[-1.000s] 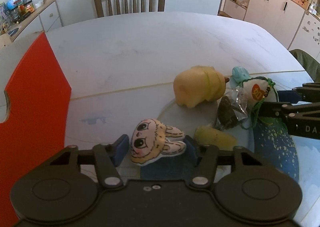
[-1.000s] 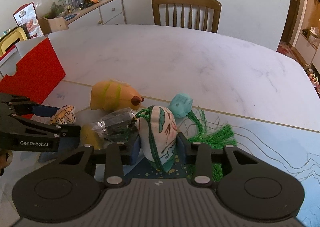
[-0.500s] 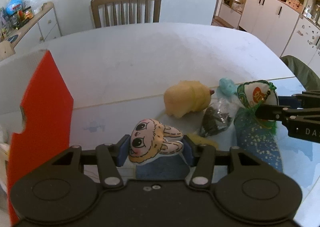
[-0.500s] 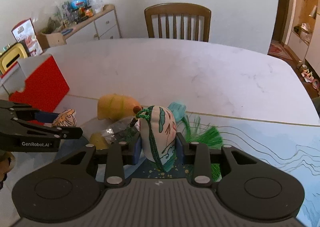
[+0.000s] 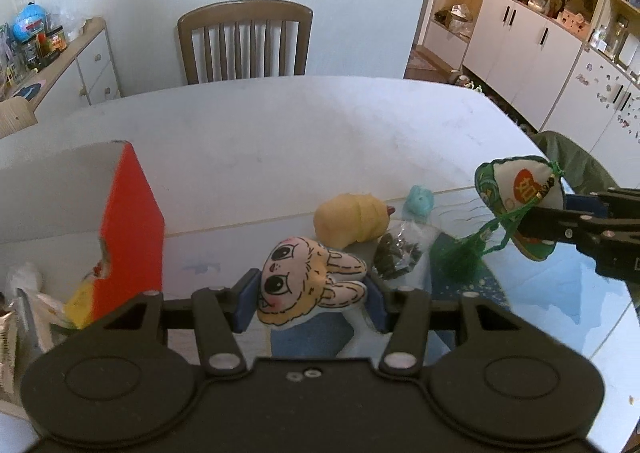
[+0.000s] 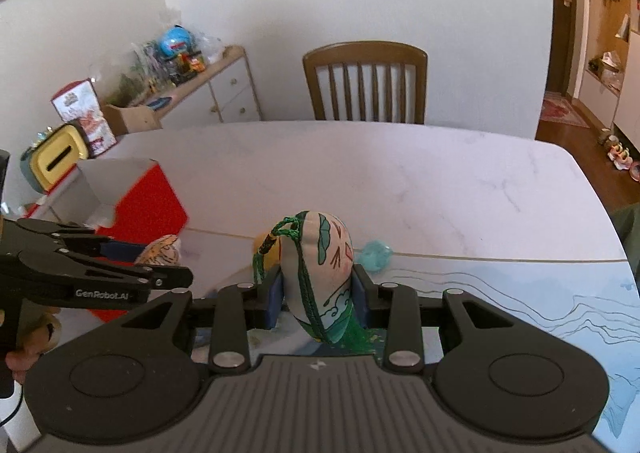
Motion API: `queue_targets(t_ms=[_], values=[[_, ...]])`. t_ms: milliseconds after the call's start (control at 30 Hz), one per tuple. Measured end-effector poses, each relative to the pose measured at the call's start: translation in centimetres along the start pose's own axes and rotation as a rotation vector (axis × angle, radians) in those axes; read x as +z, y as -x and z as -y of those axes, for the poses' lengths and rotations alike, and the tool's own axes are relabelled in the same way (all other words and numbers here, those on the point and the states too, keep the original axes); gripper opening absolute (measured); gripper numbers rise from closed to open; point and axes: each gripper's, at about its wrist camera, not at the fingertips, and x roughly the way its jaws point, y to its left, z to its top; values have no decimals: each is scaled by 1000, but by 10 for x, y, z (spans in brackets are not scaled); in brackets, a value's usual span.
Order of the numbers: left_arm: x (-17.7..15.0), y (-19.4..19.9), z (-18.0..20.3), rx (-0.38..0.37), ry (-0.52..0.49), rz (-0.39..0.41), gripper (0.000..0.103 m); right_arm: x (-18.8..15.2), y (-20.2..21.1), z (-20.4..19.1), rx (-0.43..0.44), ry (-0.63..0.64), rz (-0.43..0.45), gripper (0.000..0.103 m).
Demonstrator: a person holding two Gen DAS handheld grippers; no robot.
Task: Organize objects
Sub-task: 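Carry tasseled pouch and bunny plush up and over into the cardboard box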
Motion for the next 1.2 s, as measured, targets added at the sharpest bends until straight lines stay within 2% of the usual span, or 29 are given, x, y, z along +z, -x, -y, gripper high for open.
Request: queue_targets(t_ms=[500, 833, 1200], values=[[2, 67, -34, -28, -4, 64, 53, 27, 38, -70, 82, 43, 30, 34], [2, 94, -84, -15, 24, 76, 53, 42, 31, -122, 133, 61, 11, 34], [5, 112, -138, 12, 48, 89, 53, 62, 21, -183, 166, 102, 34, 34]])
